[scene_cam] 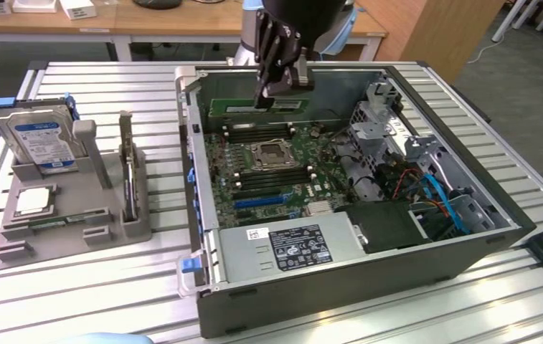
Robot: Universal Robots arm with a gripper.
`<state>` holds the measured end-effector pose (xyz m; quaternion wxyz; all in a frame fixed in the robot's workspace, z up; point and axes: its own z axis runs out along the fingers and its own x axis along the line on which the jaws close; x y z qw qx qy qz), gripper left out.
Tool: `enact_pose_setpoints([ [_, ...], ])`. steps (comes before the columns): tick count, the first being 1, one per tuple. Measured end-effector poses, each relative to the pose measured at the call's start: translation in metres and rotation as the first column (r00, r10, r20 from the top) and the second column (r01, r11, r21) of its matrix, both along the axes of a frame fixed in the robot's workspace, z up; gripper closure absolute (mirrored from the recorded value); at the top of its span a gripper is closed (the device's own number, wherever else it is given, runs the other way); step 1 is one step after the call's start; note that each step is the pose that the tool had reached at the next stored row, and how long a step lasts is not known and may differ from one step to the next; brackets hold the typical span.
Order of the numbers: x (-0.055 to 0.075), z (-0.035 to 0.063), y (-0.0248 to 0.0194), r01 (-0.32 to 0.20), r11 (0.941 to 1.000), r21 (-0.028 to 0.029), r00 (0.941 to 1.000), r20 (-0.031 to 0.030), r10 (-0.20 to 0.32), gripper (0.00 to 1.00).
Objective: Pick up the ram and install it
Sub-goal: 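Pick up the ram and move it above insertion slot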
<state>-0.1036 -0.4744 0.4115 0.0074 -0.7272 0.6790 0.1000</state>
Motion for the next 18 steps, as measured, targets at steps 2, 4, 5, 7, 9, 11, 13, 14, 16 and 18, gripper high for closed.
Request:
enact_pose_setpoints([
  [2,0.000,0.0000,0.0000,-0.006,1.0000,0.0000,0.9998,0.0214,0.006,0.88],
  [4,0.000,0.0000,0.0000,-0.010,0.9999,-0.0002,0.9993,0.0364,0.010,0.88],
  [5,0.000,-0.0001,0.0000,-0.012,0.9999,-0.0001,0.9991,0.0409,0.012,0.88],
  [7,0.000,-0.0001,0.0000,-0.013,0.9999,0.0000,0.9989,0.0451,0.013,0.88],
  [9,0.000,-0.0001,0.0000,-0.013,0.9999,-0.0001,0.9989,0.0451,0.013,0.88],
  [11,0.000,-0.0001,0.0000,-0.013,0.9999,-0.0001,0.9989,0.0452,0.013,0.88],
  [13,0.001,-0.0008,0.0014,-0.013,0.9999,-0.0002,0.9989,0.0451,0.013,0.88],
  [14,0.002,-0.0015,0.0034,-0.013,0.9999,-0.0003,0.9989,0.0452,0.013,0.88],
  [16,0.003,-0.0034,0.0083,-0.012,0.9999,-0.0001,0.9989,0.0452,0.012,0.88],
  [18,0.005,-0.0054,0.0134,-0.013,0.9999,-0.0003,0.9989,0.0452,0.013,0.88],
])
